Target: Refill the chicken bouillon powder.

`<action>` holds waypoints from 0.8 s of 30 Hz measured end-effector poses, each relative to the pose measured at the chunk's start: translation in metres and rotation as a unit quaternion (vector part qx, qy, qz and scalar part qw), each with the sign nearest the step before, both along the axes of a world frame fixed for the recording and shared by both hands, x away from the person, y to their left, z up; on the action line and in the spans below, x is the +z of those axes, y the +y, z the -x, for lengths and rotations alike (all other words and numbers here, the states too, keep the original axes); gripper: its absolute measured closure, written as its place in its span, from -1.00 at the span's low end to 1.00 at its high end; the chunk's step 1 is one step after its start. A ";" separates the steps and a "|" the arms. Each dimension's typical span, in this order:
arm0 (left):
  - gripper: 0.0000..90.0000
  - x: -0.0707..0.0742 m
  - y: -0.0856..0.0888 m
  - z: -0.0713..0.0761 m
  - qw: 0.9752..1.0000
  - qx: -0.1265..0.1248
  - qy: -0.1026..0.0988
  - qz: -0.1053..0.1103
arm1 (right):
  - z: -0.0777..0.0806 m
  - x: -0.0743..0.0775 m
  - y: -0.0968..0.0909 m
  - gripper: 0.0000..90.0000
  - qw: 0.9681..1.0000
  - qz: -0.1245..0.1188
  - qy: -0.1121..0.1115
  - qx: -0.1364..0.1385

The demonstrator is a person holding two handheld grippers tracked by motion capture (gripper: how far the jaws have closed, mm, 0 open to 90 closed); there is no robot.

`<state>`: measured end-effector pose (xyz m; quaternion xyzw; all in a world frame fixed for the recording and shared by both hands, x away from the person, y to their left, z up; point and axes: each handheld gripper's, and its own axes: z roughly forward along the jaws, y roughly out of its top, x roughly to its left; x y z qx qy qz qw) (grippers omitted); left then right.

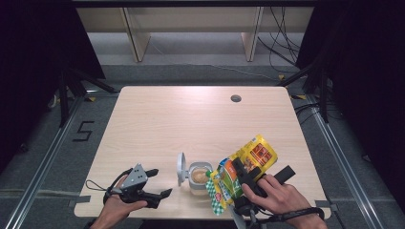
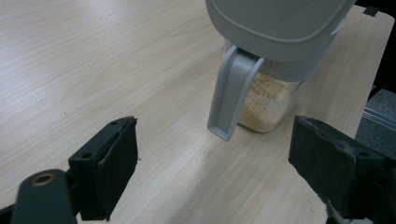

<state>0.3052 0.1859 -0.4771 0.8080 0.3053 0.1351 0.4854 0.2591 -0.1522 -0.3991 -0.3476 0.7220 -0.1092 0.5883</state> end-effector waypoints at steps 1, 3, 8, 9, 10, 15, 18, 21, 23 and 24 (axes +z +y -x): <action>-0.66 0.000 0.000 0.000 1.000 0.000 0.000 0.000 | 0.000 0.000 0.000 0.44 1.000 -0.001 -0.001 0.000; -0.66 0.000 0.000 0.000 1.000 0.000 0.000 0.000 | 0.000 0.000 0.000 0.44 1.000 -0.002 -0.001 0.000; -0.66 0.000 0.000 0.000 1.000 0.000 0.000 0.001 | 0.000 0.000 0.000 0.44 1.000 0.000 0.000 0.000; -0.66 0.000 0.000 0.000 1.000 -0.001 0.000 0.005 | 0.000 0.000 0.000 0.45 1.000 0.000 -0.001 0.000; -0.66 -0.001 0.000 0.000 1.000 -0.002 0.001 0.006 | 0.000 0.000 0.000 0.45 1.000 -0.001 -0.001 0.000; -0.66 0.000 0.000 0.000 1.000 -0.004 -0.004 -0.002 | 0.000 0.001 0.000 0.45 1.000 0.001 0.004 -0.004; -0.66 0.000 0.000 0.000 1.000 0.000 0.000 0.000 | 0.000 0.001 0.000 0.46 1.000 0.002 0.005 -0.004; -0.66 0.000 0.000 0.000 1.000 -0.001 -0.001 0.000 | 0.000 0.001 0.000 0.47 1.000 0.003 0.005 -0.003; -0.66 0.001 0.001 -0.001 1.000 -0.010 -0.008 -0.008 | 0.000 0.001 0.000 0.47 1.000 0.003 -0.001 -0.001; -0.66 0.000 0.001 -0.001 1.000 -0.008 -0.008 -0.004 | 0.000 0.001 0.000 0.47 1.000 0.002 -0.001 -0.001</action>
